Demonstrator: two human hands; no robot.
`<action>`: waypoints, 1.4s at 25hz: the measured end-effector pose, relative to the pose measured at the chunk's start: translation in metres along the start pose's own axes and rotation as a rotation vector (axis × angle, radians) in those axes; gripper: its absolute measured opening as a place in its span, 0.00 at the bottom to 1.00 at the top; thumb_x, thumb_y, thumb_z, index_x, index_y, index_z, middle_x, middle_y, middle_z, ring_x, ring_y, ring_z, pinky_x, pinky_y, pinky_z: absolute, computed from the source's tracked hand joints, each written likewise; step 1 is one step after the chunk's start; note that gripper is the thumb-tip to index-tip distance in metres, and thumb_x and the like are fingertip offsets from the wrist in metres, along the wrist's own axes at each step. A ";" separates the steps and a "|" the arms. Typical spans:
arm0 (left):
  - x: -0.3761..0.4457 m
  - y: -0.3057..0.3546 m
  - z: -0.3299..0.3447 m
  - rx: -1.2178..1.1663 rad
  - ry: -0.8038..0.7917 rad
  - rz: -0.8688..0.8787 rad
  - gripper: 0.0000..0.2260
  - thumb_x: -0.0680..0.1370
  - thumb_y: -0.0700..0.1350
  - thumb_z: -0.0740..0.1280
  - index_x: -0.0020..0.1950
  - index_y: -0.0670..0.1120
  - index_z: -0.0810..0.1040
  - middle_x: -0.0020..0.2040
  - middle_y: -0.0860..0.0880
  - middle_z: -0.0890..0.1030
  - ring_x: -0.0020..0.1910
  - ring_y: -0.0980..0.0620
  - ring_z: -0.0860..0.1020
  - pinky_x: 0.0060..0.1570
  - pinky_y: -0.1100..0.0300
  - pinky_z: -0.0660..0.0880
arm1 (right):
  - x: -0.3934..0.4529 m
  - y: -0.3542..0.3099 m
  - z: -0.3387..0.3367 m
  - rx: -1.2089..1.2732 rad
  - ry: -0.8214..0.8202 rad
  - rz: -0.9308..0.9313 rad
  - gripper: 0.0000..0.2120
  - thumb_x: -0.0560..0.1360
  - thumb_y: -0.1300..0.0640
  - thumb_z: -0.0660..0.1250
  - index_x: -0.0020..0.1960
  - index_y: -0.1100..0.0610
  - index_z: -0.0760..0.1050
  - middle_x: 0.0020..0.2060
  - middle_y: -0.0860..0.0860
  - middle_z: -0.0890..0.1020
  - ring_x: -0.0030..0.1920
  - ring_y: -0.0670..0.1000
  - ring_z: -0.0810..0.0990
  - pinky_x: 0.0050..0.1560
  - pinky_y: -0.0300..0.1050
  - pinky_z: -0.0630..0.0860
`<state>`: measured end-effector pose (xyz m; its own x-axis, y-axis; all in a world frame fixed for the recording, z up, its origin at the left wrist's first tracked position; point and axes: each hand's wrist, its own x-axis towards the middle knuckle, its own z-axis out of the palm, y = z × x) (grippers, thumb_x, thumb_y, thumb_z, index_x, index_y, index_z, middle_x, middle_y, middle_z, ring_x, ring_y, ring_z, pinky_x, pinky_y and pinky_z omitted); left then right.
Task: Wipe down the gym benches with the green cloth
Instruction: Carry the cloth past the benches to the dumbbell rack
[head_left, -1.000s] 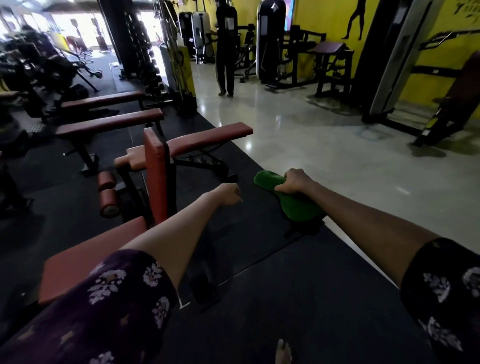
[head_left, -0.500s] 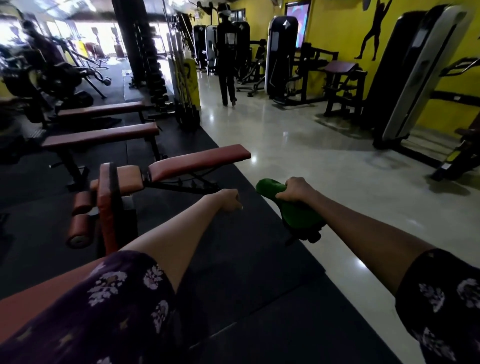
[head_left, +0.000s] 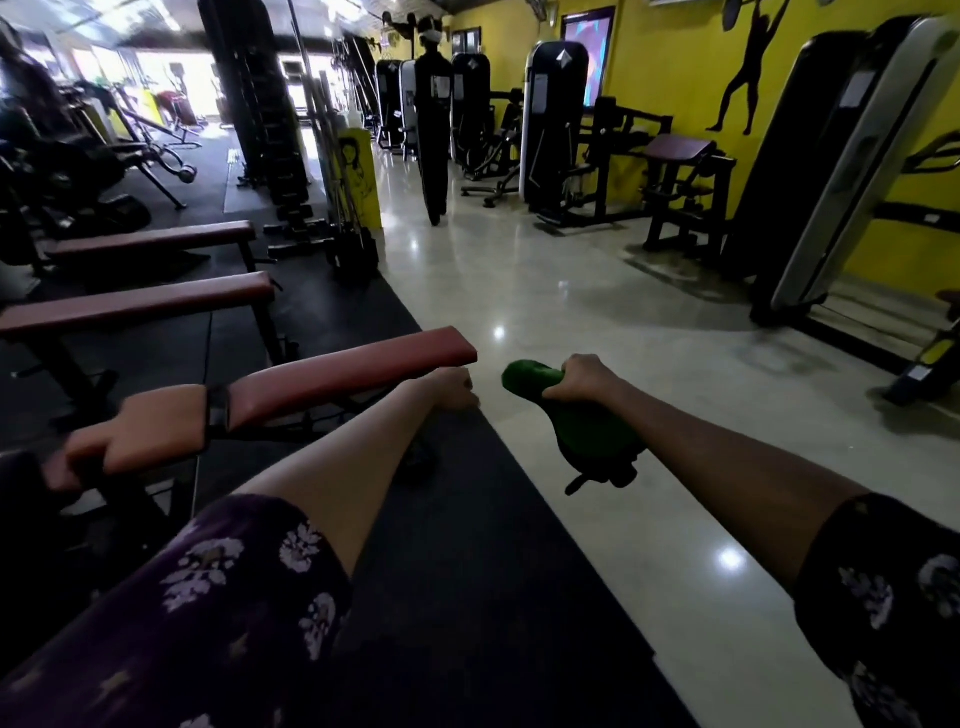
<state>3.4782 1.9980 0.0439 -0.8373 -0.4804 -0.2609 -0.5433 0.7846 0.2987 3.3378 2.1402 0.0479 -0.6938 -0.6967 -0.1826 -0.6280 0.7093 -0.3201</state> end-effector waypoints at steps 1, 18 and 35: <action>0.025 0.003 -0.009 -0.019 0.004 -0.004 0.18 0.79 0.47 0.64 0.66 0.40 0.71 0.65 0.42 0.73 0.63 0.44 0.71 0.59 0.54 0.68 | 0.024 0.004 -0.010 0.002 0.012 -0.002 0.21 0.72 0.47 0.69 0.55 0.63 0.74 0.46 0.57 0.76 0.43 0.54 0.75 0.41 0.43 0.71; 0.423 0.075 -0.075 -0.108 0.087 -0.155 0.27 0.76 0.53 0.68 0.71 0.45 0.65 0.68 0.45 0.69 0.66 0.44 0.70 0.63 0.53 0.68 | 0.419 0.118 -0.143 0.024 0.005 -0.140 0.23 0.74 0.51 0.67 0.63 0.60 0.66 0.54 0.59 0.75 0.48 0.55 0.73 0.43 0.45 0.70; 0.781 0.029 -0.173 -0.102 0.010 -0.347 0.22 0.79 0.49 0.64 0.70 0.42 0.67 0.69 0.43 0.69 0.66 0.45 0.69 0.59 0.55 0.68 | 0.814 0.124 -0.198 -0.106 -0.086 -0.350 0.20 0.74 0.51 0.66 0.62 0.59 0.73 0.58 0.58 0.76 0.56 0.57 0.75 0.46 0.41 0.70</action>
<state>2.7974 1.5778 0.0078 -0.6019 -0.7156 -0.3544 -0.7985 0.5308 0.2842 2.6257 1.6821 0.0433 -0.4010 -0.9023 -0.1583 -0.8580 0.4305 -0.2802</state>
